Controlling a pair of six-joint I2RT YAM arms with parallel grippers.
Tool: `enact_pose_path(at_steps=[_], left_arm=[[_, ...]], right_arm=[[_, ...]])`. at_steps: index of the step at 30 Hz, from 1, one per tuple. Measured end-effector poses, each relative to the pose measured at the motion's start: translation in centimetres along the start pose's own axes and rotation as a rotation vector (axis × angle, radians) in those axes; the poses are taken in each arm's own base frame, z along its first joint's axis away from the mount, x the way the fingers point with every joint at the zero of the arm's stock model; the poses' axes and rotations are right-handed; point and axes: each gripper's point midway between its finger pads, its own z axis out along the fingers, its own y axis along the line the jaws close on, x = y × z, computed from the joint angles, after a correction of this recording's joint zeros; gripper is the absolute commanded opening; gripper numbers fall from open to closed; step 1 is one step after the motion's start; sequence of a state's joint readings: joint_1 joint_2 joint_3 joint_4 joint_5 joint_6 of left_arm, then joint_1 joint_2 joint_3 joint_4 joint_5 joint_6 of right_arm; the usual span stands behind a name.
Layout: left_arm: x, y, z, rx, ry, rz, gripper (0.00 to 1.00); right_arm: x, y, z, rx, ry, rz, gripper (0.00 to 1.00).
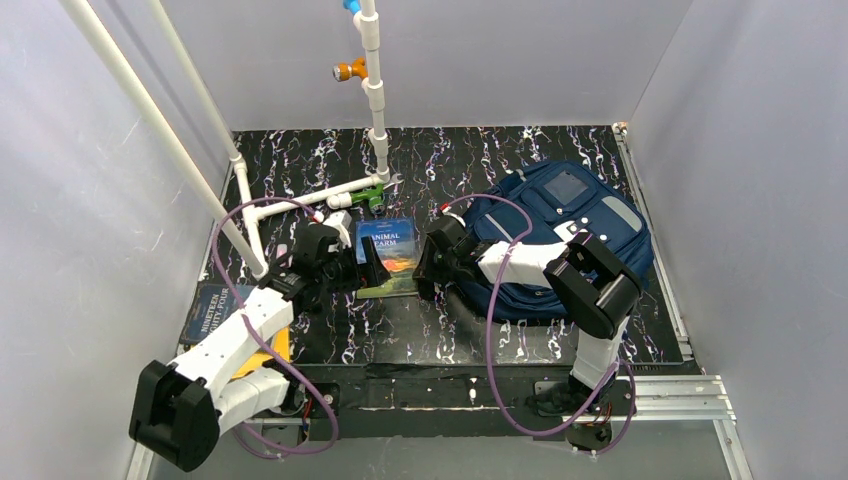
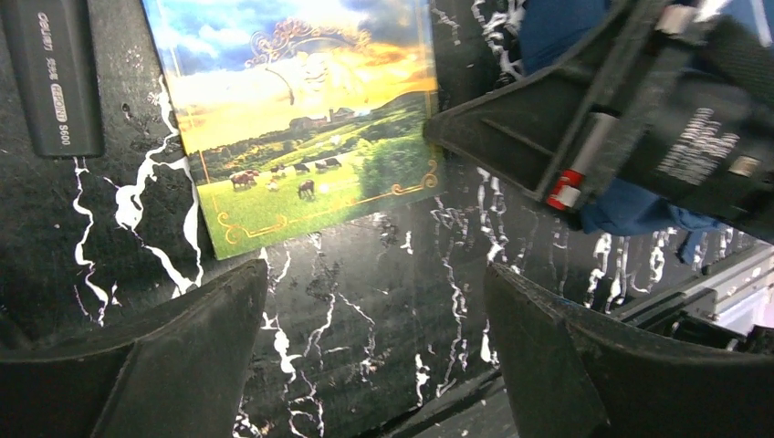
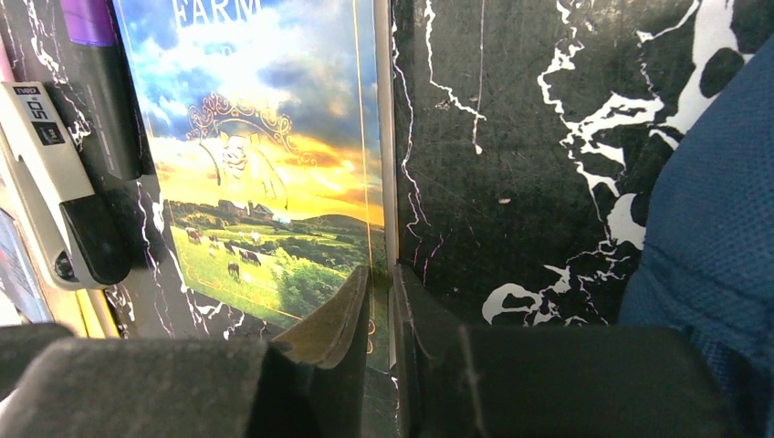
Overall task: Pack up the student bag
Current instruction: Pick up the book from the center of the board.
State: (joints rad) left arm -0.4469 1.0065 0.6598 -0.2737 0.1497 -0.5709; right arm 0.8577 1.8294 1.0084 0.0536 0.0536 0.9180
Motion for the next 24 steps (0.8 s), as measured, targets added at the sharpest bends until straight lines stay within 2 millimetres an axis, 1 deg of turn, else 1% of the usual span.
enact_pose_path(at_steps=[1,3,7,13,20,24], left_arm=[[0.3,0.3,0.5,-0.005,0.004,-0.005,0.79],[0.9,1.1,1.7,-0.031,0.022,-0.015,0.79],[1.5,3.1,3.9,-0.123,0.043,-0.023,0.86],[2.3,5.7,6.2,-0.251,0.063,-0.046,0.87],[1.5,5.3,7.3,-0.248,0.017,-0.069,0.85],[1.3,5.0,7.6,-0.239,0.001,-0.089,0.84]], right_arm=[[0.0,0.0,0.0,-0.003,-0.002,0.0,0.27],[-0.1,0.1,0.0,-0.008,-0.004,0.001,0.31],[-0.1,0.4,0.0,-0.022,-0.004,-0.001,0.36],[-0.1,0.6,0.0,-0.033,0.0,-0.005,0.4],[0.1,0.9,-0.1,-0.056,0.027,-0.004,0.37],[0.3,0.9,-0.2,-0.066,0.044,0.002,0.37]])
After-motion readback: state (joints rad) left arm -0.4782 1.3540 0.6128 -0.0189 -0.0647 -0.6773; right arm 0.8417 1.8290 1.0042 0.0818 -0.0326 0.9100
